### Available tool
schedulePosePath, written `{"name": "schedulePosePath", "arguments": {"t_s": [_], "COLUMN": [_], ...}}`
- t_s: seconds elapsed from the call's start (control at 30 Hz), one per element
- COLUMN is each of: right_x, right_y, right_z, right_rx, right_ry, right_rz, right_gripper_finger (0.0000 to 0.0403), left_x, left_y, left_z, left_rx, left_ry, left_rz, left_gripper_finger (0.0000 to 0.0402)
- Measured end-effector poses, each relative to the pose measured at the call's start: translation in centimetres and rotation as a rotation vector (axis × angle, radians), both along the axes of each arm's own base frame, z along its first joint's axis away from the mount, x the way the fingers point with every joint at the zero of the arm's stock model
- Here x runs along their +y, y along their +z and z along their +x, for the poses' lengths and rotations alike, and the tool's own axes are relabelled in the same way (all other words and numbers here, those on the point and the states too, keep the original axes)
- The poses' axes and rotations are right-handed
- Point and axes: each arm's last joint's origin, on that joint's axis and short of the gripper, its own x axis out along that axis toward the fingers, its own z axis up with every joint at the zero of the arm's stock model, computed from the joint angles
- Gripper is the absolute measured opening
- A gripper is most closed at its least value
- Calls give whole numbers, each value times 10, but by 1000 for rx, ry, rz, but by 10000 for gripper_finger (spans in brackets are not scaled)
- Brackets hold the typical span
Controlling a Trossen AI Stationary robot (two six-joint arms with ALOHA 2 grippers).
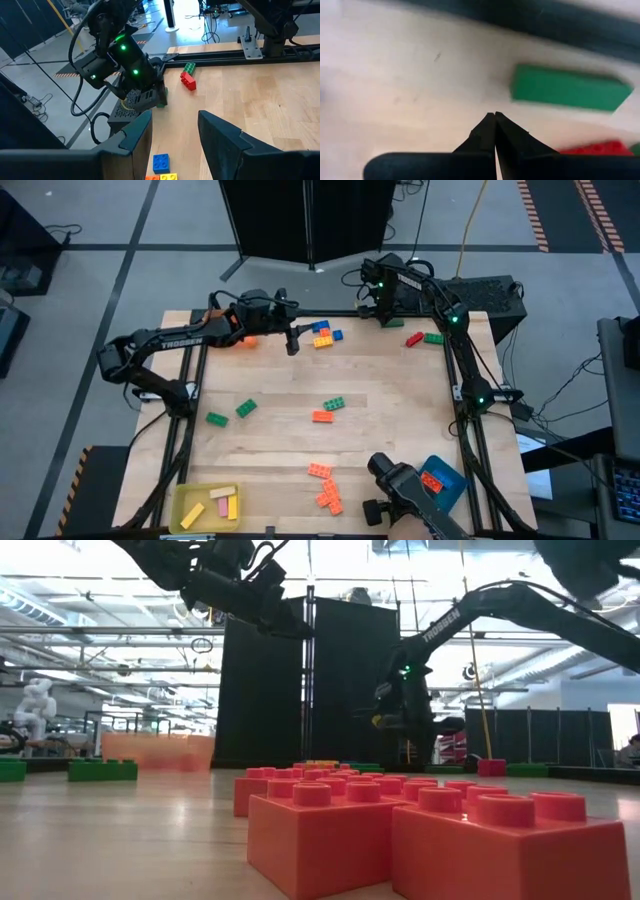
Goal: Sort blocks by size
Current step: Put the green block into the yellow bin
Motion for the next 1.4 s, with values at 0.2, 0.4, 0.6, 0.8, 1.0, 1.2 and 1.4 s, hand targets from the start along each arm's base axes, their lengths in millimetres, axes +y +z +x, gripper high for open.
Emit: {"name": "schedulePosePath", "arguments": {"t_s": [0.2,0.4,0.6,0.8,1.0,1.2,1.4], "right_x": [-4,-14,-15,-13,-13,-4,-2], "right_y": [32,42,6,0,1,2,-6], "right_z": [26,58,60,48,31,23,15], "right_rx": [-111,-294,-193,-34,82,205,237], "right_ry": [27,4,-5,19,13,55,49], "right_rz": [-140,-355,-289,-267,-221,-158,-125], "right_gripper_finger": [0,0,0,0,0,0,0], "left_x": [0,0,0,-1,-2,-3,-3], "left_y": [0,-1,-4,-9,-12,-15,-18], "left_z": [0,0,-1,-2,-4,-5,-6], "left_rx": [0,5,40,89,126,155,181], "left_ry": [0,0,-1,-8,-9,-9,-9], "left_rz": [0,-3,-16,-21,-41,-58,-74], "left_gripper_finger": [161,161,161,161,161,161,161]}}
